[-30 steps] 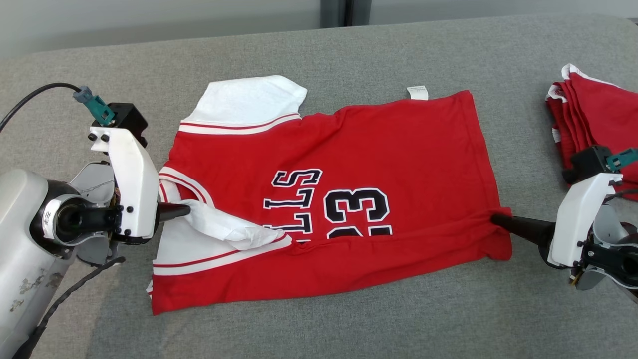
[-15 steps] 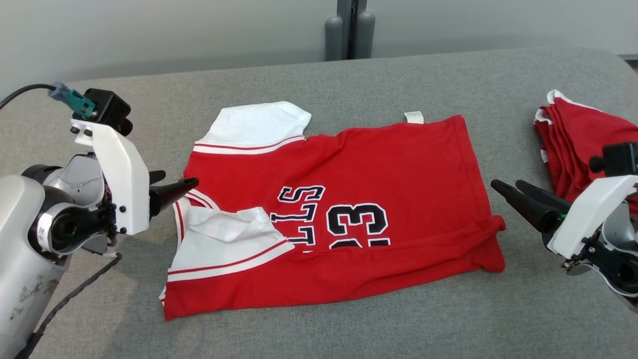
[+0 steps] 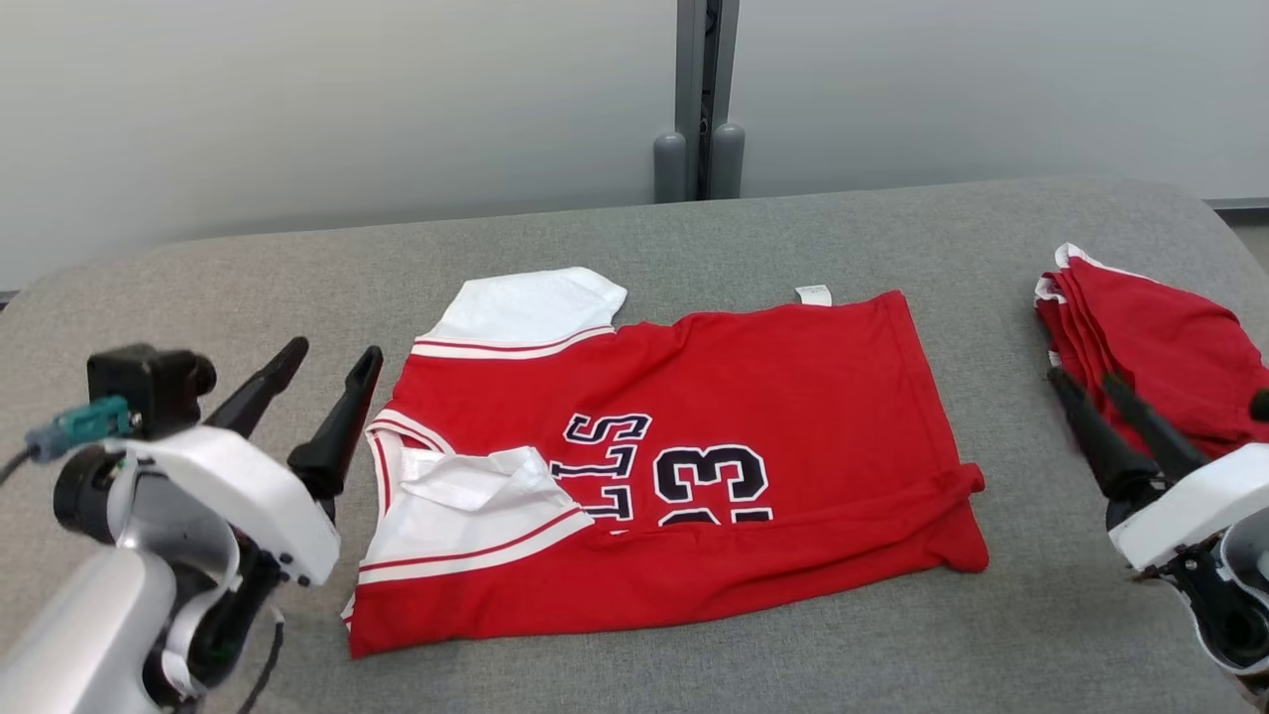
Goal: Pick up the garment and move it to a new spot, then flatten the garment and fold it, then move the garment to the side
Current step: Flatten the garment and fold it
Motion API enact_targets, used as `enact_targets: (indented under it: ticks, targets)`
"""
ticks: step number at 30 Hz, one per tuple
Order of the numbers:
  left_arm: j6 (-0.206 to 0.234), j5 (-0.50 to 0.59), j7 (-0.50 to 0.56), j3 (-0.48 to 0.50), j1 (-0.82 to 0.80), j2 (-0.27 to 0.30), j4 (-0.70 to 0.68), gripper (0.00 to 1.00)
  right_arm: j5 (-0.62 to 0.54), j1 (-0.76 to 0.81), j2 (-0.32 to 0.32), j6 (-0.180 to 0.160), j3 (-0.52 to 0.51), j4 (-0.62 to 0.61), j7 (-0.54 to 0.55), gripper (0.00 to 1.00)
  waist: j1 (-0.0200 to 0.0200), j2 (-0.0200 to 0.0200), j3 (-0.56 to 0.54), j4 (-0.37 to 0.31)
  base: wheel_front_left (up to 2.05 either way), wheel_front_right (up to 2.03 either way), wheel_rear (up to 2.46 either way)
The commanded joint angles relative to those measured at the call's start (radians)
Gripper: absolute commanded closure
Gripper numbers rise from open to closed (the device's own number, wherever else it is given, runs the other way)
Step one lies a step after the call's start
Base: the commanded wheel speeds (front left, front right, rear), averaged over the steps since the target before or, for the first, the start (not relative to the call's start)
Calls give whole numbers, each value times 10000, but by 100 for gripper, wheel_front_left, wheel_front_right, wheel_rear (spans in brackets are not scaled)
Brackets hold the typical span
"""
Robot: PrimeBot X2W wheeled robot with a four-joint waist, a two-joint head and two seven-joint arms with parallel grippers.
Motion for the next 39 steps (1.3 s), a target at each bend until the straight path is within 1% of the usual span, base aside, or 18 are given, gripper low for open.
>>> enact_targets:
  ticks: [1,3,4,6,8,10,11,14,18,25,28,33,39]
  targets:
    - [189,159,-380,89,341,-49,-103,0,-386,239,178,1,-571,-11,-62,0,0,-1,-33,25,0,0,0]
    - [564,470,-1129,159,909,-199,-247,0,-1321,894,495,1,-1657,-35,-60,0,0,-1,-56,50,0,0,0]
    - [742,482,-1504,217,1231,-368,-325,0,-1876,1225,647,1,-2254,-60,-60,0,0,-1,-70,61,0,0,0]
    - [1110,808,-2095,210,1813,-425,-375,0,-2756,1930,1148,3,-3096,-215,-63,0,0,-1,-124,70,0,0,0]
    - [1485,914,-2678,287,2331,-699,-369,0,-3485,2541,1461,1,-3444,-201,-64,0,0,-1,-110,79,0,0,0]
    - [1669,901,-3054,224,2807,-956,-268,0,-4038,2984,1620,3,-3534,-2,-65,0,0,-1,-82,125,0,0,0]
    - [1740,976,-3214,220,2918,-997,-176,0,-4190,3147,1714,1,-3480,115,-64,0,0,-1,-66,149,0,0,0]
    - [1869,1149,-3320,-24,3174,-1186,150,0,-4502,3264,1936,1,-3285,535,39,0,0,-1,-43,190,0,0,0]
    - [1861,1096,-2730,-359,3060,-1197,700,0,-4599,2891,2139,1,-2929,1106,477,0,0,-1,-7,257,0,0,0]
    - [1601,657,-1360,-736,2610,-1207,1592,0,-4532,2019,2421,1,-2576,2082,1283,0,0,-1,148,397,0,0,0]
    - [1509,587,-1220,-762,2450,-1220,1865,0,-4455,1825,2498,1,-2528,2285,1486,0,0,-1,207,417,0,0,0]
    - [1189,428,-753,-969,2162,-1318,2584,0,-4227,1520,2592,1,-2276,2629,2030,0,0,-1,345,436,0,0,0]
    - [891,355,-454,-1164,1842,-1498,3186,0,-3954,1365,2643,1,-1983,2760,2351,0,0,-1,510,393,0,0,0]
